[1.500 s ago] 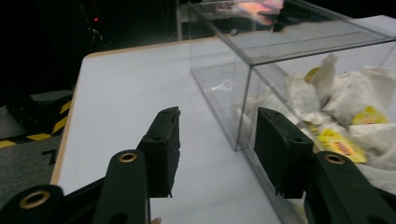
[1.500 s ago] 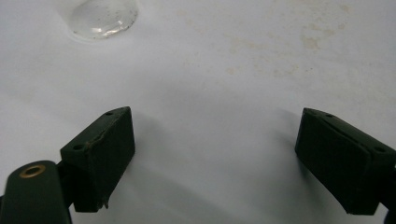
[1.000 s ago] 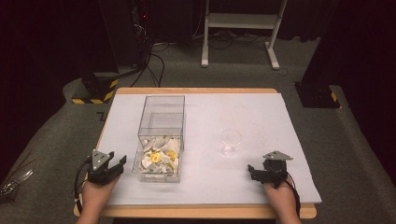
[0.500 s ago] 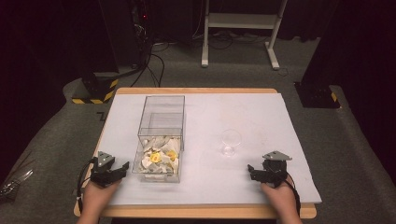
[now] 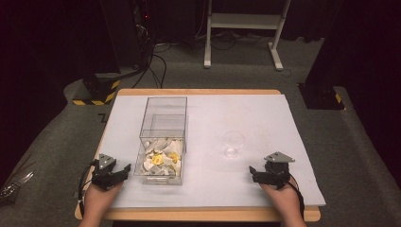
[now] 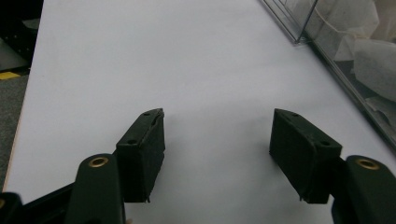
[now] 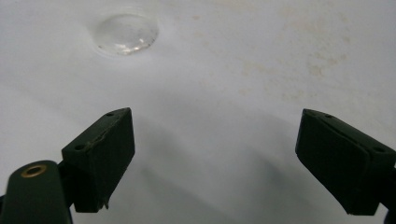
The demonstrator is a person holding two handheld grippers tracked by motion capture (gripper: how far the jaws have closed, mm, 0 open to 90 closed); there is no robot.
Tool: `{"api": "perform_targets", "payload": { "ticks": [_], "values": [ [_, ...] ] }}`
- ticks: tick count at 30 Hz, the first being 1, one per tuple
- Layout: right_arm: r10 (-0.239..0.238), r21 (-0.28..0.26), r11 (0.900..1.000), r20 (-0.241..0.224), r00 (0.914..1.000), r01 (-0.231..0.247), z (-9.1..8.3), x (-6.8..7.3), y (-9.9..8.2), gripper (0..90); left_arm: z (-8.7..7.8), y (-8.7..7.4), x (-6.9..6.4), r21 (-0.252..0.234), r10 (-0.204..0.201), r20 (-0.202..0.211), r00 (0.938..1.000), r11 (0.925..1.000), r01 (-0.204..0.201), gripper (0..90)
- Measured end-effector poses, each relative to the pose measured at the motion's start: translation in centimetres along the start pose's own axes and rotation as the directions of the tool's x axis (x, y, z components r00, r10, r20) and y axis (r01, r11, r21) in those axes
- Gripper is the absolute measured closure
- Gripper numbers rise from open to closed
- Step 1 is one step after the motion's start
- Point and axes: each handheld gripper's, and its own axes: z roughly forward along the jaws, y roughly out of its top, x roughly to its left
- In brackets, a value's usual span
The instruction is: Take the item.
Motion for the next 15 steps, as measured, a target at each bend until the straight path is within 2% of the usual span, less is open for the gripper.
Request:
{"api": "perform_targets", "payload": {
  "ticks": [2, 6, 8, 11, 15],
  "values": [
    [0.001, -0.003, 1.0, -0.006, 1.0, -0.001, 0.0, 0.2, 0.3, 12.2, 0.0, 0.0, 0.0, 0.0, -0.003, 0.001, 1.0, 1.0, 0.003, 35.8],
    [0.003, -0.004, 1.0, -0.015, 0.9999, -0.003, -0.3, 0.7, 0.8, 12.2, 0.0, 0.0, -0.2, -0.004, 0.017, -0.01, 0.9998, 0.9999, -0.017, 36.5],
    [-0.026, -0.007, 0.9996, 0.0, 0.9997, 0.026, -0.3, 0.9, 1.0, 12.2, 0.0, 0.0, -0.1, 0.0, 0.007, -0.002, 1.0, 1.0, -0.007, 36.6],
    [-0.007, -0.01, 0.9999, -0.004, 1.0, 0.007, -0.5, 0.9, 1.6, 12.2, 0.0, 0.0, 0.2, 0.005, -0.013, 0.015, 0.9998, 0.9999, 0.013, 36.5],
    [0.008, -0.038, 0.9993, -0.005, 1.0, -0.008, -0.9, 1.3, 2.5, 12.4, 0.0, 0.0, 0.1, 0.006, -0.012, 0.007, 0.9999, 0.9999, 0.012, 35.5]
  ]
}}
